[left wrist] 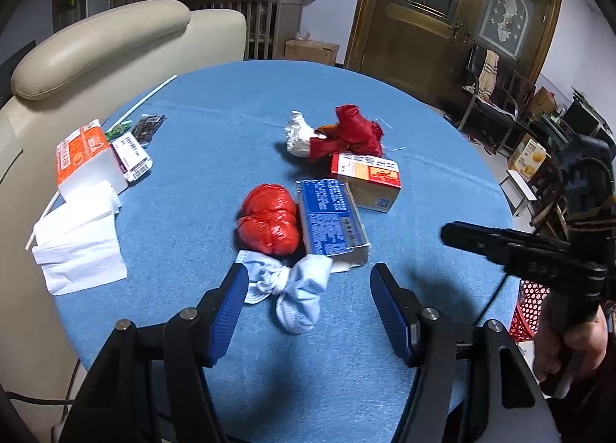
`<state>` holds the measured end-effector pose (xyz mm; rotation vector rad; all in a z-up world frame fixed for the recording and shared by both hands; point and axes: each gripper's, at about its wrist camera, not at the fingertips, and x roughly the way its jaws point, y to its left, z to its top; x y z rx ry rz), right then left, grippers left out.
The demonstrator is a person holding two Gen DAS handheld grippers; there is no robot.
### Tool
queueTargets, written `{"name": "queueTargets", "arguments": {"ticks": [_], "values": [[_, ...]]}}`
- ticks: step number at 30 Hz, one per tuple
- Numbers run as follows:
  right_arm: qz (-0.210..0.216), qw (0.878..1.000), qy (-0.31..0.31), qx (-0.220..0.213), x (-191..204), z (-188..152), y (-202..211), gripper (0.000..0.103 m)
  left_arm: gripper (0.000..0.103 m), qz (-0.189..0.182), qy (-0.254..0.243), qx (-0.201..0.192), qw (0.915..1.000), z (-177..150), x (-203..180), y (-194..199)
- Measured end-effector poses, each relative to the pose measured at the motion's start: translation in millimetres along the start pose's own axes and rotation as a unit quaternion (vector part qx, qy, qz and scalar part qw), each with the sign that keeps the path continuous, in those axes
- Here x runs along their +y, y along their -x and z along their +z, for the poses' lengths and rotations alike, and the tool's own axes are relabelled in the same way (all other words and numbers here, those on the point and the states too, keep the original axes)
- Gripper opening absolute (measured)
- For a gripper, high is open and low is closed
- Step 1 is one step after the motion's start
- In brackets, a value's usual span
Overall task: Collect trash
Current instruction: 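Lift the blue-and-white box with the right tool while the left tool grasps the face mask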
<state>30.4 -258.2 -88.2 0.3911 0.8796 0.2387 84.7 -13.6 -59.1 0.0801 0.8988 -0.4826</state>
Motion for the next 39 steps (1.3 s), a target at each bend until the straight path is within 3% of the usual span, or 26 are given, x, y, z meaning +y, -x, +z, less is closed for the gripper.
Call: {"name": "queueTargets", "arguments": {"ticks": [2, 3, 4, 7, 13, 23, 24, 28, 29, 33, 39], "values": [[0.004, 1.0, -0.01, 0.001, -4.6, -1.4, 4.3, 0.058, 0.067, 0.003, 0.008, 0.001, 1.0, -2.2, 7.5, 0.5], [0.002, 1.0, -0.021, -0.001, -8.7, -2.4, 7.0, 0.085, 0.067, 0.004, 0.014, 0.002, 0.9999, -3.9, 12.0, 0.3], [0.005, 1.0, -0.027, -0.011, -11.0, -3.4, 10.1, 0.088, 0.067, 0.005, 0.017, 0.004, 0.9998, -5.0, 15.4, -0.8], [0.028, 0.999, -0.036, -0.026, -16.5, -2.9, 12.8, 0.088, 0.067, 0.006, 0.017, 0.01, 0.9998, -8.4, 20.1, -6.6], [0.056, 0.997, -0.048, 0.019, -0.7, 11.1, -17.9, 0.088, 0.067, 0.005, 0.014, 0.019, 0.9997, -12.7, 22.1, -16.4], [-0.033, 0.995, -0.005, 0.095, 60.3, 41.0, -95.5, 0.087, 0.067, -0.004, 0.027, 0.016, 0.9995, -23.3, 41.9, -11.9], [-0.061, 0.992, -0.001, 0.108, 65.8, 42.3, -106.3, 0.087, 0.067, -0.007, 0.026, 0.017, 0.9995, -23.5, 42.3, -12.3], [-0.094, 0.982, 0.002, 0.162, 66.2, 36.7, -137.0, 0.086, 0.067, -0.017, 0.018, 0.026, 0.9994, -24.8, 40.6, -16.9], [-0.094, 0.981, 0.002, 0.167, 64.2, 34.0, -139.0, 0.086, 0.067, -0.021, 0.017, 0.028, 0.9992, -24.6, 39.6, -18.8], [-0.061, 0.987, -0.016, 0.149, 48.2, 27.1, -121.2, 0.064, 0.069, -0.028, 0.001, 0.037, 0.9989, -21.5, 27.4, -30.2], [-0.042, 0.99, -0.049, 0.127, 8.9, 8.8, -82.4, 0.062, 0.072, -0.039, -0.012, 0.056, 0.9976, -13.5, 5.2, -56.7]]}}
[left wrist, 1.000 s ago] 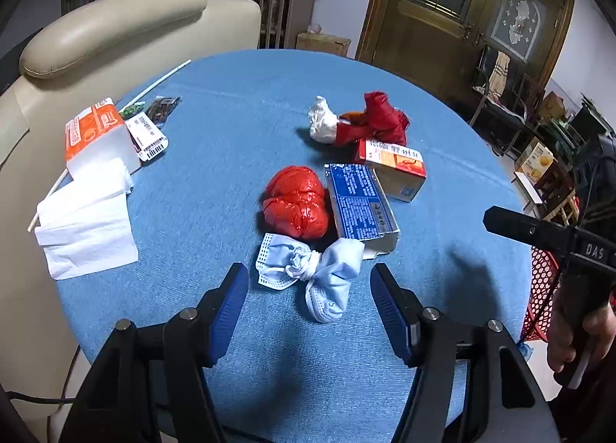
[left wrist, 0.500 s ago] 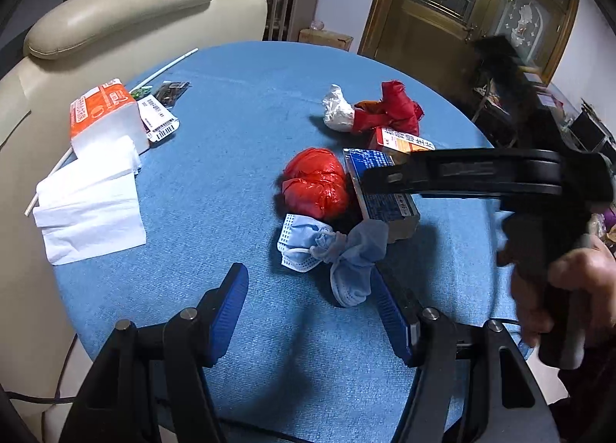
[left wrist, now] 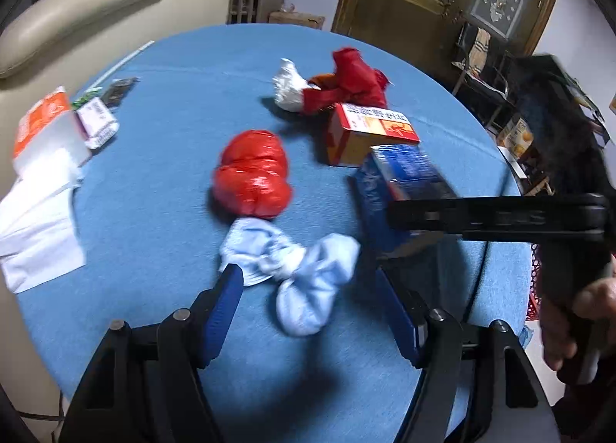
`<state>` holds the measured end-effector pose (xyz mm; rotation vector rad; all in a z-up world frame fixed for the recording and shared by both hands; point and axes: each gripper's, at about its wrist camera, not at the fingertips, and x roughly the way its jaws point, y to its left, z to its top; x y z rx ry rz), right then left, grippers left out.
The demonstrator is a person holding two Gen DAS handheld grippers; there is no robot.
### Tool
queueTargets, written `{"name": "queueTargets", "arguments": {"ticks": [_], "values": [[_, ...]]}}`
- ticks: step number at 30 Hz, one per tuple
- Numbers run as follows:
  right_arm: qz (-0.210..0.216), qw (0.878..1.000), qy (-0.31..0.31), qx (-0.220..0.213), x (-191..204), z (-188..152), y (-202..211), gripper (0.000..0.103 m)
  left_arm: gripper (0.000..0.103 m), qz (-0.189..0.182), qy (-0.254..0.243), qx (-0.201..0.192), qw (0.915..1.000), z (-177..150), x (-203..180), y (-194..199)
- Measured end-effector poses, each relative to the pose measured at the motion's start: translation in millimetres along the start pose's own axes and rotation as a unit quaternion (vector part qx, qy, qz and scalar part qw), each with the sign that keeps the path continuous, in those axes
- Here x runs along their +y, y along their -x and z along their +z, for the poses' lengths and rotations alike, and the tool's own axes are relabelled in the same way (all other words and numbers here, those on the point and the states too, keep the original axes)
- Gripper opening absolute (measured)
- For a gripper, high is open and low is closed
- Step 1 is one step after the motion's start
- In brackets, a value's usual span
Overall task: Collect trash
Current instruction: 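Lift the blue-and-white box with the right tool while the left tool grasps the face mask, then carry the box and mask to the wastebasket and release both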
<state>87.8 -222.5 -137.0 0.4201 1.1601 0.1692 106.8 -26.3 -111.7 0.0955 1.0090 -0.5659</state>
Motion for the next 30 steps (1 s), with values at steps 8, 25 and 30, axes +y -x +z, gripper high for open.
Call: {"name": "queueTargets", "arguments": {"ticks": [8, 25, 30], "values": [[0.015, 0.995, -0.068, -0.065, -67.1, -24.3, 65.3, 0.062, 0.069, 0.01, 0.004, 0.0, 0.9999, 1.7, -12.6, -19.1], [-0.071, 0.952, -0.231, -0.188, -264.8, -153.4, 217.3, 0.041, 0.015, 0.01, -0.02, -0.031, 0.9993, -1.1, -35.3, -19.1], [-0.033, 0.943, -0.267, -0.194, -292.7, -177.0, 217.2, 0.043, 0.016, 0.015, -0.023, -0.016, 0.9995, 4.8, -39.5, -24.6]]}}
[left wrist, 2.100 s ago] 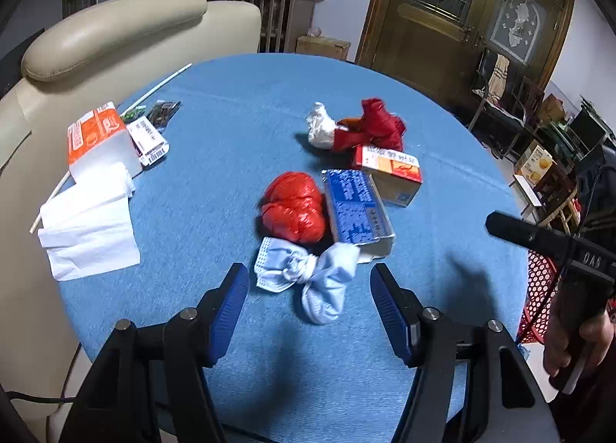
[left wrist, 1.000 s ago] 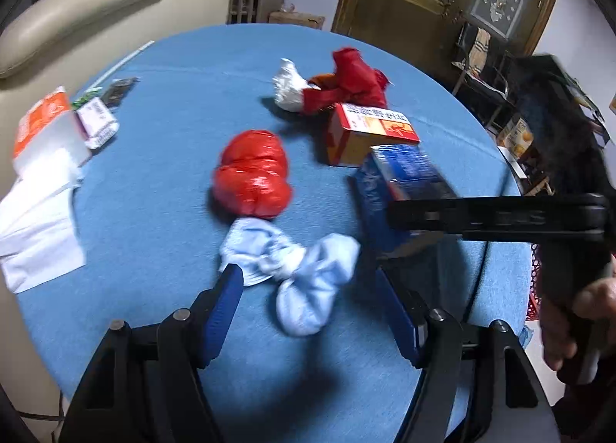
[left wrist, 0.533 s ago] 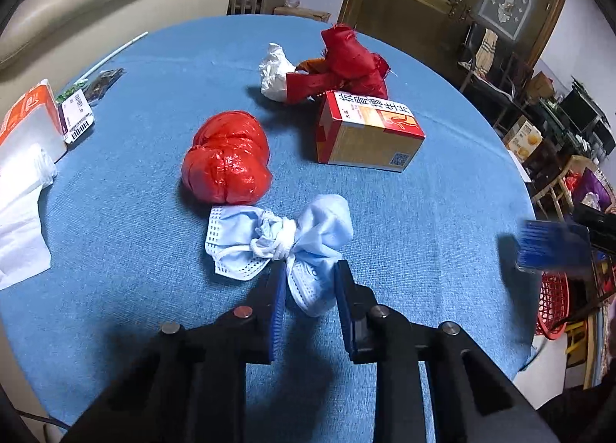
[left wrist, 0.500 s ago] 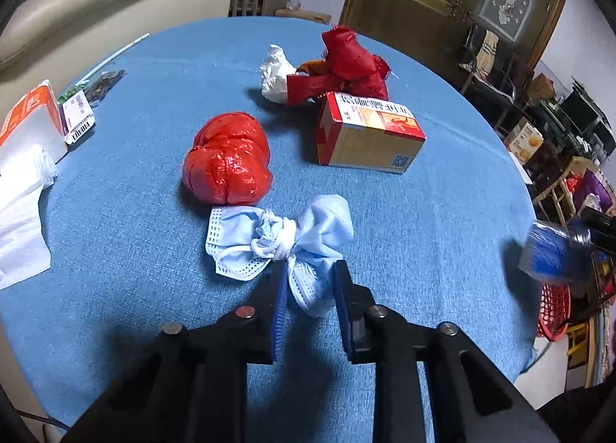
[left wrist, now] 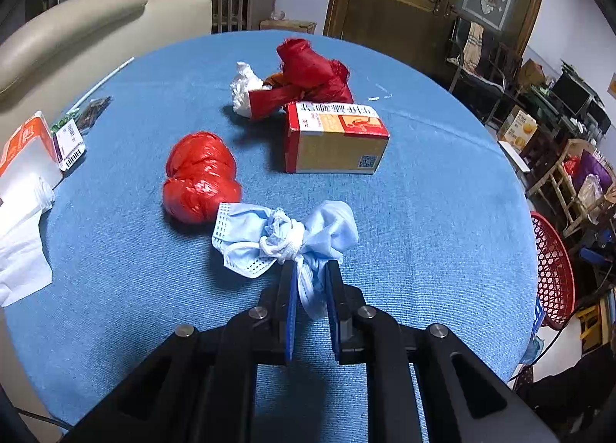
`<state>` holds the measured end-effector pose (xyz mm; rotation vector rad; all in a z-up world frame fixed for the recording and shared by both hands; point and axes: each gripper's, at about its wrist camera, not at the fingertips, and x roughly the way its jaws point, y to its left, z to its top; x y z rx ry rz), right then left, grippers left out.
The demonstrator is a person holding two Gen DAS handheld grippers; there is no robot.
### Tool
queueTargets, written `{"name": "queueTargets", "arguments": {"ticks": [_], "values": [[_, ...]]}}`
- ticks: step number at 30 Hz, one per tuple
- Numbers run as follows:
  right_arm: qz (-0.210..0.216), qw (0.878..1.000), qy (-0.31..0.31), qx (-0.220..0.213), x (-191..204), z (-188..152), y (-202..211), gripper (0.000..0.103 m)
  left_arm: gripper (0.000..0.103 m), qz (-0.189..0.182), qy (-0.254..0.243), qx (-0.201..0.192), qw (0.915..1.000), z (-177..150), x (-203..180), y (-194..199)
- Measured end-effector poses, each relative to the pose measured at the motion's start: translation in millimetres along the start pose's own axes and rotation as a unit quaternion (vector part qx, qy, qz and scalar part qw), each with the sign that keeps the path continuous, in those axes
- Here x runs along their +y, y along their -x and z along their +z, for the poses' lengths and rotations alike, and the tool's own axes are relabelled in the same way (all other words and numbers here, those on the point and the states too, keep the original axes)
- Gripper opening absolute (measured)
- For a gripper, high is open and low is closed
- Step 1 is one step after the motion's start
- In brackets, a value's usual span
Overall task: Collect trash
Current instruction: 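Carry the box and mask to the wastebasket and release both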
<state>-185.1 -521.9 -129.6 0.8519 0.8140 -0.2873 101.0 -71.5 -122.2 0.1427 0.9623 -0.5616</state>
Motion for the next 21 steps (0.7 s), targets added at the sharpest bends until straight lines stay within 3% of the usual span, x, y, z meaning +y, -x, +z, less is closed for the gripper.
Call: {"name": "queueTargets", "arguments": {"ticks": [4, 7, 8, 10, 13, 15, 17, 19, 21], "values": [[0.018, 1.0, 0.001, -0.005, 6.4, -3.9, -4.6, 0.043, 0.038, 0.008, 0.015, 0.034, 0.9993, 4.4, -0.6, -11.9], [0.03, 1.0, 0.009, 0.001, 18.4, -7.6, -10.1, 0.043, 0.05, 0.011, 0.013, 0.03, 0.9994, 6.4, -3.1, -13.1], [0.034, 0.999, 0.012, 0.008, 21.0, -10.1, -11.0, 0.046, 0.053, 0.009, 0.014, 0.028, 0.9995, 7.3, -3.4, -13.7], [0.043, 0.999, 0.014, 0.021, 24.7, -15.1, -12.4, 0.06, 0.059, 0.01, 0.015, 0.027, 0.9995, 9.1, -5.1, -15.7], [0.076, 0.997, -0.004, 0.029, 24.8, -24.0, -7.6, 0.074, 0.059, 0.011, 0.013, 0.031, 0.9994, 13.1, -8.4, -23.0], [0.106, 0.992, -0.039, 0.051, 21.5, -34.5, -8.7, 0.076, 0.059, 0.01, 0.017, 0.026, 0.9994, 14.7, -6.4, -25.6], [0.144, 0.984, -0.067, 0.081, 22.2, -50.4, -13.1, 0.076, 0.05, 0.015, 0.022, 0.024, 0.9994, 15.5, -4.7, -28.6], [0.163, 0.976, -0.093, 0.112, 23.4, -71.2, -21.8, 0.076, 0.029, 0.012, 0.024, 0.017, 0.9995, 15.8, -1.6, -29.2], [0.177, 0.965, -0.131, 0.144, 20.4, -99.3, -34.0, 0.076, 0.023, 0.005, 0.031, 0.013, 0.9994, 15.8, 3.2, -28.9]]}}
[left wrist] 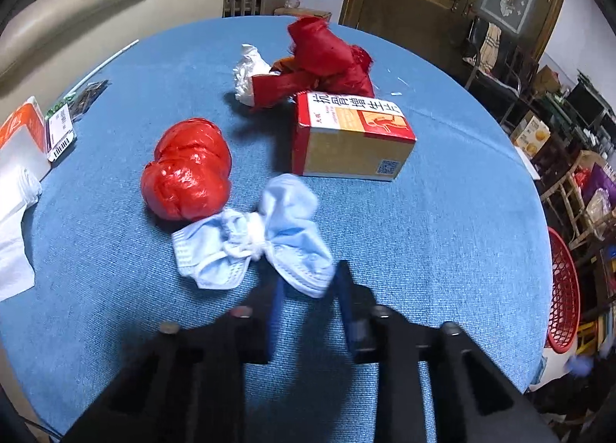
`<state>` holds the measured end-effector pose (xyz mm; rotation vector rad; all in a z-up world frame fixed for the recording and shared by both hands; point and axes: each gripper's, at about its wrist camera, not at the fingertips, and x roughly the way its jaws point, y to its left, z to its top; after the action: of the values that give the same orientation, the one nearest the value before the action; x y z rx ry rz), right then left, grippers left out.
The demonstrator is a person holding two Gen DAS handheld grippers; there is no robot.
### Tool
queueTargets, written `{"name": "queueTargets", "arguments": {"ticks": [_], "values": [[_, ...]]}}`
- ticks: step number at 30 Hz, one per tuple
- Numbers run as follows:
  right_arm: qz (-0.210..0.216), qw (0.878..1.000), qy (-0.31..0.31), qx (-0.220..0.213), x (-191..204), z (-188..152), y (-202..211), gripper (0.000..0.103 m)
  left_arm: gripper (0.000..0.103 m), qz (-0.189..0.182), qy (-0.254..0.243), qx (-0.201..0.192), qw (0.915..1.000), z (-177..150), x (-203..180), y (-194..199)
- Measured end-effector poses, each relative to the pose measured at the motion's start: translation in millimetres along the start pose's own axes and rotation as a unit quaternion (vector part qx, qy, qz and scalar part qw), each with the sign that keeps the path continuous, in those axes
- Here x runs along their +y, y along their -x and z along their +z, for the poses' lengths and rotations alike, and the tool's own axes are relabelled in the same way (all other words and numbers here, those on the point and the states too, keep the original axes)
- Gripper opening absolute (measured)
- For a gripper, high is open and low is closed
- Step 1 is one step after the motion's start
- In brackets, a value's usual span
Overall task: Collect trash
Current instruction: 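Carry the box and mask to the wastebasket and release both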
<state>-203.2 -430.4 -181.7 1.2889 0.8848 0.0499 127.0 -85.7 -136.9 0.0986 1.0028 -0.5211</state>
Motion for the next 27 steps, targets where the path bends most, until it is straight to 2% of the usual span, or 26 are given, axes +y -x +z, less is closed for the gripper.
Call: {"name": "queueTargets", "arguments": {"ticks": [2, 4, 6, 9, 15, 20, 23, 24, 26, 27], "values": [[0.008, 0.999, -0.035, 0.01, -14.8, -15.4, -11.8, 0.076, 0.02, -0.005, 0.004, -0.004, 1.0, -1.5, 3.5, 1.0], [0.023, 0.996, -0.085, 0.0, -36.4, -28.0, -23.8, 0.076, 0.019, -0.004, 0.003, -0.006, 1.0, -6.7, 8.2, 3.3], [0.038, 0.986, -0.163, -0.009, -62.1, -34.6, -35.9, 0.079, 0.019, -0.007, 0.0, -0.009, 0.9999, -11.6, 9.4, 8.5], [0.059, 0.968, -0.241, -0.024, -85.3, -39.3, -45.1, 0.085, 0.019, -0.007, -0.012, -0.016, 0.9998, -16.1, 7.9, 16.8], [0.084, 0.955, -0.275, -0.069, -93.3, -31.5, -51.8, 0.094, 0.019, -0.011, -0.013, -0.02, 0.9997, -20.5, 9.3, 23.1], [0.075, 0.947, -0.298, -0.09, -102.5, -13.1, -62.4, 0.095, 0.019, -0.013, -0.005, -0.023, 0.9996, -17.1, 15.7, 24.2], [0.062, 0.949, -0.288, -0.111, -104.7, -9.3, -62.8, 0.095, 0.019, -0.014, -0.003, -0.025, 0.9996, -19.0, 17.8, 26.5], [0.051, 0.954, -0.274, -0.11, -101.2, -7.6, -64.6, 0.095, 0.019, -0.016, -0.003, -0.026, 0.9995, -19.3, 17.7, 27.2], [0.042, 0.959, -0.258, -0.113, -96.7, -8.4, -65.2, 0.082, 0.019, -0.02, -0.003, -0.028, 0.9994, -20.4, 17.1, 29.9], [0.039, 0.96, -0.253, -0.112, -95.1, -7.8, -67.2, 0.065, 0.019, -0.02, -0.003, -0.029, 0.9994, -21.1, 16.8, 31.5]]}}
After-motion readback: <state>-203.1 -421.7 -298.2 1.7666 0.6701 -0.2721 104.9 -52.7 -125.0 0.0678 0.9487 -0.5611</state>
